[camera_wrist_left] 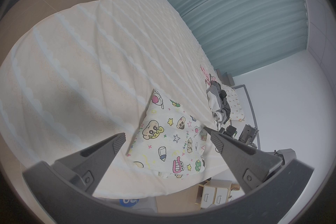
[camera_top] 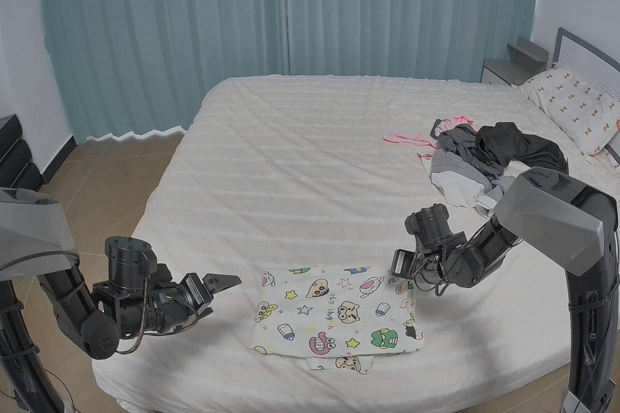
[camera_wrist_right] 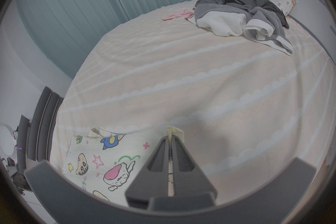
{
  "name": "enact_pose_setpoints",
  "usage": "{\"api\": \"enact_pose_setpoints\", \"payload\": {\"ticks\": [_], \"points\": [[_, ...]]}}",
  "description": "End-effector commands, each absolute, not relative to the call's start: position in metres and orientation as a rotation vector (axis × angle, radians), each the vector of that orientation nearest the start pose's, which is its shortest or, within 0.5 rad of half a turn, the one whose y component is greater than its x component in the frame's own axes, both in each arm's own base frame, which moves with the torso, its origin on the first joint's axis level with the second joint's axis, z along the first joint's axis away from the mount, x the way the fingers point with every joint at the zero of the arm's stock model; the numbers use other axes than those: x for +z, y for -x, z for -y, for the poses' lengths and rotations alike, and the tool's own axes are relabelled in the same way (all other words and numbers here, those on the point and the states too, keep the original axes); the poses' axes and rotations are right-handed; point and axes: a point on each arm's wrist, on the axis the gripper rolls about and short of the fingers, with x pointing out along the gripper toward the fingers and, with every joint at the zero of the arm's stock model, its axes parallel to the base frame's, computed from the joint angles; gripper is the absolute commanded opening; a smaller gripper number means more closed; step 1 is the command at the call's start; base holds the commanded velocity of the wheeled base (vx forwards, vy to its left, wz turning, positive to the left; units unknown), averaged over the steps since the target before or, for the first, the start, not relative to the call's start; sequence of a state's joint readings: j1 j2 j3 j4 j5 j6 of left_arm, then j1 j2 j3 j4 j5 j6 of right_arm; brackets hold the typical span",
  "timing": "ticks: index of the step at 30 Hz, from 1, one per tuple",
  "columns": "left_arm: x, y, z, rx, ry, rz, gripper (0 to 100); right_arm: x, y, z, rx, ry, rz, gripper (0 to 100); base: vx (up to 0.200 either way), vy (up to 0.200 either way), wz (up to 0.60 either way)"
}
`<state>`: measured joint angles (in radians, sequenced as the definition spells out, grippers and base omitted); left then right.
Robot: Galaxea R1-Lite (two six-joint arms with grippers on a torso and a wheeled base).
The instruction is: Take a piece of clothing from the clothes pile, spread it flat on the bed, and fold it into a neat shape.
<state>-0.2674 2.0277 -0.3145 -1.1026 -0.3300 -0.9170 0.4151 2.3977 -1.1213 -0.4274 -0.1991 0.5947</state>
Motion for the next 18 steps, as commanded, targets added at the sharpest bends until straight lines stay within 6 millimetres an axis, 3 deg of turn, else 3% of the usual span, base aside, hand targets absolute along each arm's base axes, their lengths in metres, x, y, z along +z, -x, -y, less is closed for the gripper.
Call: {"api": "enact_pose_setpoints", "payload": {"ticks": [1, 12, 13, 18], "points": [[0.027, -0.254, 0.077, -0.254, 0.879, -0.841, 100, -0.011, -0.379, -0.159, -0.045, -0.313, -0.819, 0, 0.0, 0.0, 0.0], [0.027, -0.254, 0.078, -0.253, 0.878, -0.842, 100, -0.016, -0.374, -0.156, -0.053, -0.309, -0.838, 0, 0.0, 0.0, 0.0], [0.027, -0.254, 0.078, -0.255, 0.877, -0.842, 100, -0.016, -0.374, -0.155, -0.053, -0.31, -0.837, 100, 0.0, 0.0, 0.0], [0.025, -0.254, 0.078, -0.251, 0.876, -0.846, 100, -0.006, -0.372, -0.141, -0.049, -0.347, -0.795, 100, 0.0, 0.0, 0.0]]}}
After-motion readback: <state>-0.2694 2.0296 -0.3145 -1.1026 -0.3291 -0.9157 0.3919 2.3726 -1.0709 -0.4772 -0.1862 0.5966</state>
